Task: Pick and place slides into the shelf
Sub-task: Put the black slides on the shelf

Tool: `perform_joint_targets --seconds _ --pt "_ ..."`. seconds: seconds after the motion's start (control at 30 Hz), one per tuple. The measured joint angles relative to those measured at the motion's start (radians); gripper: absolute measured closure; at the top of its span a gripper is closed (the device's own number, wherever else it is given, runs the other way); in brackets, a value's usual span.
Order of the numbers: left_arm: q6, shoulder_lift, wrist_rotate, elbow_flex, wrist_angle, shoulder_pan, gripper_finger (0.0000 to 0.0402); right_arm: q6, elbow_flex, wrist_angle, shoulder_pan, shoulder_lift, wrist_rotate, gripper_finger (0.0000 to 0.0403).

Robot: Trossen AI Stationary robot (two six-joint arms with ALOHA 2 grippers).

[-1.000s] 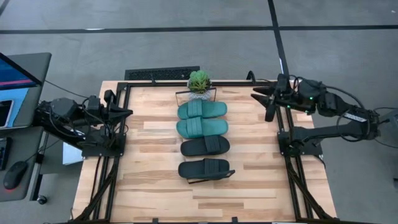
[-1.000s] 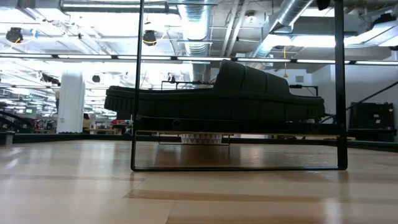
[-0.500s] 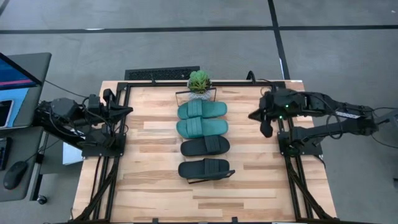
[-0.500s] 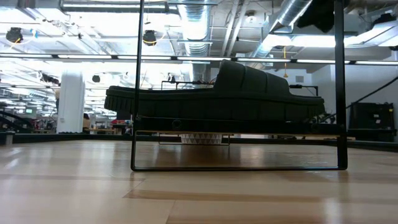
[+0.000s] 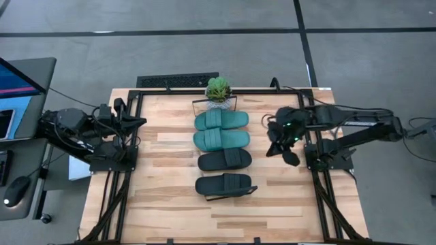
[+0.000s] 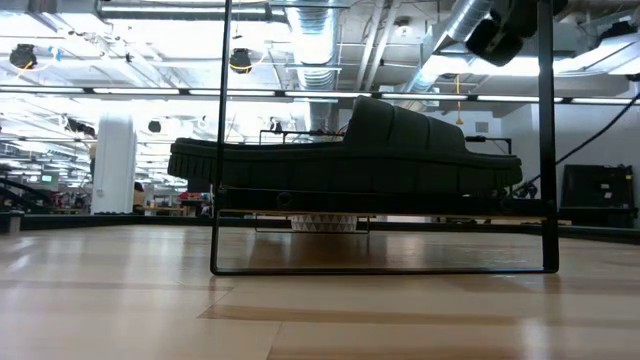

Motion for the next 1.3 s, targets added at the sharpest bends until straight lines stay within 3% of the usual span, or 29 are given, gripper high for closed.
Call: perform_joint_targets --seconds 0.23,0.57,0.83,1.3 --pt "-0.001 0.0 -0.003 0.0 -0.004 0.0 0.0395 -0.074 0.0 0.0 0.002 0.133 -0.111 0.0403" --pt "-0.036 0.0 -0.01 0.0 -0.066 0.0 0.0395 -0.193 0.0 0.011 -0.005 0.296 -0.188 0.0403" --pt "-0.054 0.0 -0.01 0.0 -0.082 0.0 0.0395 -0.202 -0.001 0.092 -0.015 0.394 -0.197 0.0403" --pt "-0.089 0.0 -0.01 0.0 -0.138 0.0 0.0395 -0.114 0.0 0.278 0.104 0.408 -0.133 0.0403"
